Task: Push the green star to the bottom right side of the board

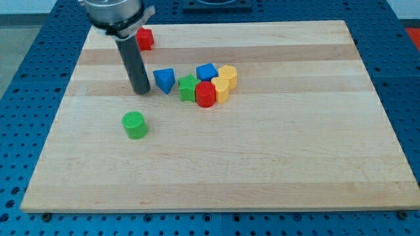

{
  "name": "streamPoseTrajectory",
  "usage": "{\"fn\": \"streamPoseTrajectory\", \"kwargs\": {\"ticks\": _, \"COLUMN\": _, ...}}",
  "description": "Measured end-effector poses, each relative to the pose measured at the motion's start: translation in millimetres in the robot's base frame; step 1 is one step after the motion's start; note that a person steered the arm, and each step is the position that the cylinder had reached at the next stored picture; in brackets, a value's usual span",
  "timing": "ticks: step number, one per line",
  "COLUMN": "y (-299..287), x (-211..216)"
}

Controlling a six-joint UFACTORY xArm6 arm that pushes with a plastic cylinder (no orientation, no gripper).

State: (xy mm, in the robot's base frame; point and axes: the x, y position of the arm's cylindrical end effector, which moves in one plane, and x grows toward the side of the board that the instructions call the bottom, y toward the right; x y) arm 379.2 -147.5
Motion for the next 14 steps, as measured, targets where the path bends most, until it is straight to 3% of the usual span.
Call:
{"fn": "streamPoseTrajectory", "kwargs": {"ticks": 1, "y": 21.1, "x": -38.3}}
{"fn": "streamPoseTrajectory", "kwargs": {"ticks": 3, "y": 14.9, "x": -37.3}}
{"fn": "streamPoseTrajectory", "kwargs": {"ticks": 4, "y": 49.3, "x": -41.4}}
{"fn": "streamPoseTrajectory", "kwargs": {"ticks": 5, "y": 86.1, "x": -29.3}}
{"fn": "streamPoseTrajectory", "kwargs": {"ticks": 7, "y": 86.2, "x": 24.9}}
{"fn": "streamPoseTrajectory", "kwargs": {"ticks": 9, "y": 108.6, "x": 34.5}}
{"fn": "streamPoseTrajectory", "kwargs": {"ticks": 11, "y": 56.6, "x": 100.6}}
{"fn": "streamPoseTrajectory", "kwargs": {"ticks": 13, "y": 126.9, "x": 115.1}}
{"fn": "streamPoseTrajectory", "kwargs": {"ticks": 14, "y": 120.1, "x": 150.6}}
